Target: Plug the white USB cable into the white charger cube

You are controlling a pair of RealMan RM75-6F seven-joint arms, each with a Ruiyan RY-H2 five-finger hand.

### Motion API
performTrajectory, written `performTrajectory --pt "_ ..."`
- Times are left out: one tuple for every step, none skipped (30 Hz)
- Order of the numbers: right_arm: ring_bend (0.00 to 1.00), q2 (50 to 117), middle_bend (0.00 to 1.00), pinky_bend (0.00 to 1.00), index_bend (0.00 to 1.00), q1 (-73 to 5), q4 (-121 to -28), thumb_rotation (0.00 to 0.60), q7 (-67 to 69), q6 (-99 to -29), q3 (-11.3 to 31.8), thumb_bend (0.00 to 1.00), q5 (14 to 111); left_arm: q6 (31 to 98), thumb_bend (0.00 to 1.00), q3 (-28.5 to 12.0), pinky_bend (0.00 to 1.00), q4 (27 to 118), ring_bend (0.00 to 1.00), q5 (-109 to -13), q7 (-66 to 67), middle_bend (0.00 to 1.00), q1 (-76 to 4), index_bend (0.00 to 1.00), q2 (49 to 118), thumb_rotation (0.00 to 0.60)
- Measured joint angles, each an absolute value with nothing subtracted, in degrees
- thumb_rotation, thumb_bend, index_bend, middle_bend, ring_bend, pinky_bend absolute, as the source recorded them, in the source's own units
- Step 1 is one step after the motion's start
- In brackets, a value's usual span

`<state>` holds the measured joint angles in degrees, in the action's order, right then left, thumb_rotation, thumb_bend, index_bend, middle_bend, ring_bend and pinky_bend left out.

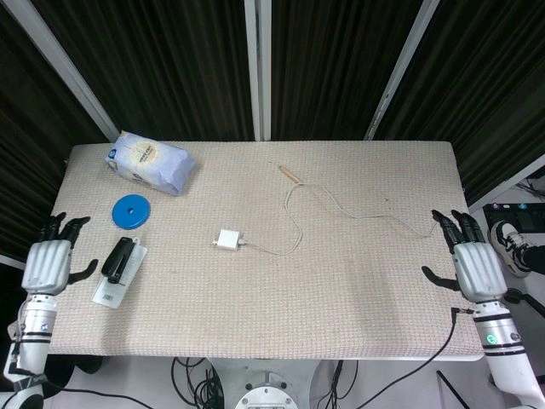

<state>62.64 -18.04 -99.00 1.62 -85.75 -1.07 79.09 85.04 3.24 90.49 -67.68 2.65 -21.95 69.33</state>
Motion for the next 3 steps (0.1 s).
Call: performTrajectory --pt "0.0 62.59 0.14 0.0 0.05 -16.58 -98.0 0.6 2.92 -87.16 -1.63 0.12 80.23 86.81 0.24 3.8 0.0 90.27 0.0 -68.96 1.54 0.16 -20.12 0.16 68.94 0.6" --pt "0.0 62.54 0.14 0.0 0.05 -15.25 -97.04 0.6 3.94 -88.45 -2.13 0.12 81.28 88.11 0.24 4.19 0.0 90.18 0.0 -69.92 1.06 0.16 -18.85 0.16 68.73 0.6" --pt "0.0 62.49 0.14 0.0 0.05 -13.7 -95.98 0.6 4.87 -89.86 -2.67 0.13 82.35 89.33 0.24 4.55 0.0 90.15 0.0 -70.88 0.78 0.16 -17.64 0.16 68.57 0.6"
